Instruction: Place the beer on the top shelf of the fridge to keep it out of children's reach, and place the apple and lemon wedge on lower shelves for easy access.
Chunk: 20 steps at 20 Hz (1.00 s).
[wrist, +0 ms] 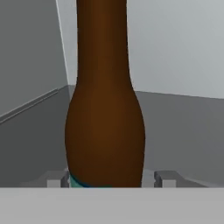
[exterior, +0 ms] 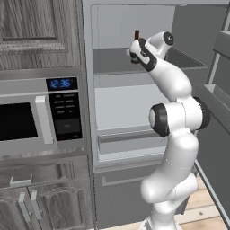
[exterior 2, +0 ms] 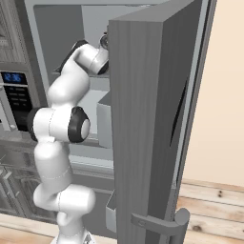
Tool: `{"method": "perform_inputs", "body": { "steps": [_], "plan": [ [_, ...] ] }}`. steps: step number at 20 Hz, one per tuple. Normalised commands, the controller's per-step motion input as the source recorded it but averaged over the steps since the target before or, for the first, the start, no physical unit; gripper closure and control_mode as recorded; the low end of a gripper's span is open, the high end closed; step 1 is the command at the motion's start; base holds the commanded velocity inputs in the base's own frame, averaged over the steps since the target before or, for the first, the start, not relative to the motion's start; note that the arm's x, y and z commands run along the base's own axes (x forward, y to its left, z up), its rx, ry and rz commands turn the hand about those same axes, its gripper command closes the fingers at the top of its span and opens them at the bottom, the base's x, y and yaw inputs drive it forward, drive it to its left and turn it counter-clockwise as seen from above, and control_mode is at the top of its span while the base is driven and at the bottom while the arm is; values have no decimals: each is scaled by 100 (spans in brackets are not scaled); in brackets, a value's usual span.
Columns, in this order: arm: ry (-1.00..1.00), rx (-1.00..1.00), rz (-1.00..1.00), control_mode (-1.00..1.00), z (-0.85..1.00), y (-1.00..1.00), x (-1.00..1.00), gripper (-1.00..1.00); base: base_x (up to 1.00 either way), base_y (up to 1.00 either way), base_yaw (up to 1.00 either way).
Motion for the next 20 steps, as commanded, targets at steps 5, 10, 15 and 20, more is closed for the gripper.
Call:
{"method": "perform_inputs", "body": {
  "steps": [5, 10, 15, 20],
  "plan": [
    [0, -4, 5, -100, 0, 0, 5, -100, 0, 0, 0],
    [0, -6, 3, -100, 0, 0, -7, -100, 0, 0, 0],
    [0, -11, 1, -100, 0, 0, -61, -100, 0, 0, 0],
    [0, -13, 0, -100, -1, 8, -96, -100, 0, 0, 0]
  ]
}}
